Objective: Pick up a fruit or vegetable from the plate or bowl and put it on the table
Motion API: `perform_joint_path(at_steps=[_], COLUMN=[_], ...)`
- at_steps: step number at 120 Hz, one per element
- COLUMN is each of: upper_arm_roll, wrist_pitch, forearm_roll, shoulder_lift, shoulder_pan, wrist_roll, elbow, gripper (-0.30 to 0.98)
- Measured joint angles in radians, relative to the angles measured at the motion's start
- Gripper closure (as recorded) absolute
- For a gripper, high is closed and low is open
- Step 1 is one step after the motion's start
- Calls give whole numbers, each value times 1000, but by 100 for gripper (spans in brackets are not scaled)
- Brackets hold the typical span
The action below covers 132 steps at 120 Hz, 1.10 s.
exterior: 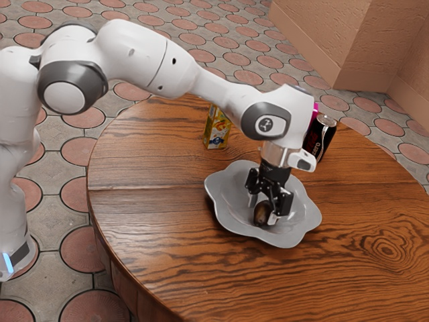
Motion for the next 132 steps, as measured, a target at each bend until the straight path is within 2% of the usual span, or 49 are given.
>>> perform_joint_path(at_steps=[34, 75, 109, 132], upper_arm_roll=[1, -1, 10, 11], wrist_pitch=[0, -4, -63, -97], forearm_roll=[0, 11, 19, 21], shoulder_lift=[21, 31, 23, 25], shoulder_pan=[15, 13, 19, 27], wrist_roll=[4, 12, 17, 19], elbow=[14, 44, 173, 189], gripper=[13, 31, 32, 33])
